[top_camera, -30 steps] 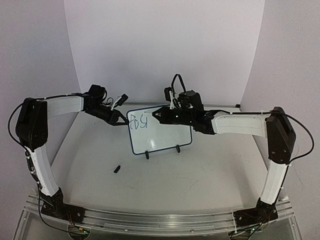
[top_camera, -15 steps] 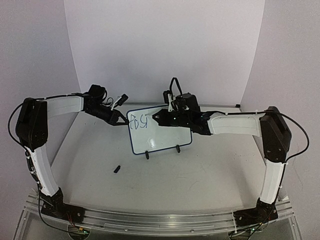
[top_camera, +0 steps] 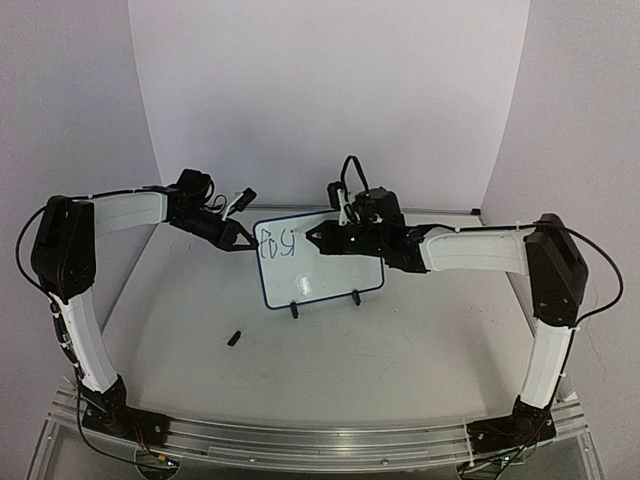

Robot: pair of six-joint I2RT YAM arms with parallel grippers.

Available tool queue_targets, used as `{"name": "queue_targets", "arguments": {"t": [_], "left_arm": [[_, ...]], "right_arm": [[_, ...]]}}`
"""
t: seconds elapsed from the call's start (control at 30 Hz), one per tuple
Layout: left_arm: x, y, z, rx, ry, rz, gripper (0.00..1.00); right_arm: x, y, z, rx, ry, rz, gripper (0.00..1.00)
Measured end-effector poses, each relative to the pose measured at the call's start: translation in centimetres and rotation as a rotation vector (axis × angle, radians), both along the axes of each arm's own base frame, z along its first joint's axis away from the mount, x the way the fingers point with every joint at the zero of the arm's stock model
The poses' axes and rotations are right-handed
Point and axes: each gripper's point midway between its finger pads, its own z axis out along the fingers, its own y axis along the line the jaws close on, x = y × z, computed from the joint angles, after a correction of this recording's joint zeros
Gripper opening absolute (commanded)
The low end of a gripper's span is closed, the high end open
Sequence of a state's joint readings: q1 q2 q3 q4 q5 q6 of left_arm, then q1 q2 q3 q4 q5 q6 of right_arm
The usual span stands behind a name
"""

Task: Write a sentence on the whiteboard
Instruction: Write on the whiteboard with the whiteboard marker without the cap.

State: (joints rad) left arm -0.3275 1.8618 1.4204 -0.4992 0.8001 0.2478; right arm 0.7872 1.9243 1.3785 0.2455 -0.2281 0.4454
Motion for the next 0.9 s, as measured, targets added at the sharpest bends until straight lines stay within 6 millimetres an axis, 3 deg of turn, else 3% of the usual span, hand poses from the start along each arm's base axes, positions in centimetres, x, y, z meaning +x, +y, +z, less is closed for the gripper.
{"name": "queue_targets", "arguments": {"t": [0.23, 0.47, 0.9], "left_arm": [[0.0, 0.0, 0.0, 0.0, -0.004, -0.003, 0.0], [0.0, 0.0, 0.1, 0.001, -0.008, -0.004, 0.0], [0.0, 0.0, 0.1, 0.001, -0.01, -0.007, 0.0]], "right_arm": [[-1.0, -0.9, 1.6, 0.016, -0.02, 0.003, 0.0], [-0.9, -1.0, 1.4, 0.012, -0.02, -0.004, 0.0], [-0.4, -1.0, -1.8, -0.045, 0.028, -0.02, 0.0]]}}
